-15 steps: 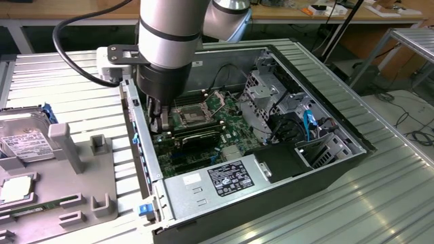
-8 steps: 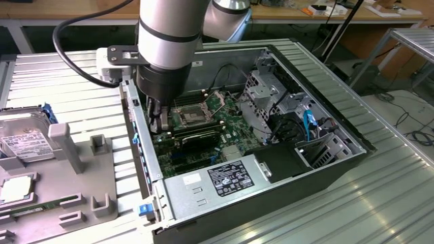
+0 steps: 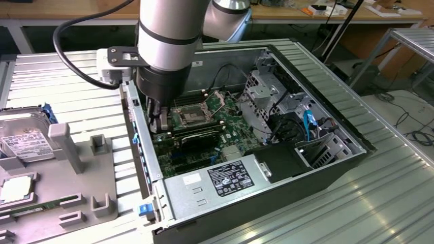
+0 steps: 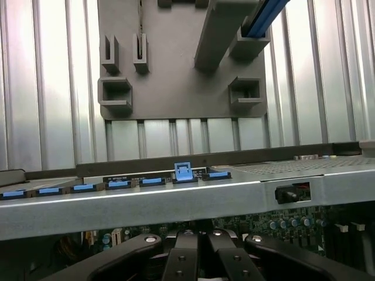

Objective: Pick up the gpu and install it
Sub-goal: 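Press down on the gpu until it lock into place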

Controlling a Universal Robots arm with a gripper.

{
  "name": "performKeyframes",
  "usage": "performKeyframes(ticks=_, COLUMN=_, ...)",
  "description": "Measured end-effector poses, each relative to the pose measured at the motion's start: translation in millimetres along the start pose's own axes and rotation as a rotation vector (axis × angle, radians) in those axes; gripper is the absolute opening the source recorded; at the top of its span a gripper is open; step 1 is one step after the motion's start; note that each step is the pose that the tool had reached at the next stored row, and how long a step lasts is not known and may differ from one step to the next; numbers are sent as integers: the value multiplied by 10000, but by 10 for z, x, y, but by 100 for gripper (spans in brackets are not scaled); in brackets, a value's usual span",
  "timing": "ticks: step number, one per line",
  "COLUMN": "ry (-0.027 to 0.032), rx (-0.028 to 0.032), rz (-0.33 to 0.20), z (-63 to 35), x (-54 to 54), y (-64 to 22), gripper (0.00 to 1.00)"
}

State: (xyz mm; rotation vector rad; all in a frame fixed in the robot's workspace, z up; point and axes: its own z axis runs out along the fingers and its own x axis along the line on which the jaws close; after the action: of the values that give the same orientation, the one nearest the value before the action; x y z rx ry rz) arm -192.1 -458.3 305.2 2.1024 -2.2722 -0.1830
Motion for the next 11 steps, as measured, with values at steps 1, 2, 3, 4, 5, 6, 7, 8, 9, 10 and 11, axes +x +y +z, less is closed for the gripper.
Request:
performKeyframes(ticks=1, ry=-9, rx=19, rz=-4, z=5, x=1, y=-1, gripper=11)
performKeyframes(ticks=2, ry=-20, rx=22, rz=-5, z=6, x=0, y=-1, gripper=11)
performKeyframes(ticks=3, ry=-26, rx=22, rz=-6, z=7, x=0, y=-1, gripper=11)
performKeyframes(ticks=4, ry=-30, rx=23, rz=-5, z=8, x=0, y=-1, gripper=11)
performKeyframes(ticks=5, ry=-32, rx=23, rz=-5, z=8, x=1, y=-1, gripper=11)
performKeyframes(ticks=6, ry=-33, rx=22, rz=-5, z=8, x=6, y=-1, gripper=11)
performKeyframes(ticks=7, ry=-33, rx=26, rz=-6, z=10, x=14, y=-2, gripper=11)
performKeyframes(ticks=8, ry=-30, rx=-2, rz=-3, z=-3, x=15, y=-1, gripper=11)
performKeyframes(ticks=9, ry=-28, rx=-47, rz=1, z=-34, x=13, y=3, gripper=11)
performKeyframes(ticks=10, ry=-24, rx=-85, rz=9, z=-62, x=12, y=6, gripper=11)
performKeyframes(ticks=11, ry=-26, rx=-95, rz=11, z=-77, x=11, y=7, gripper=11)
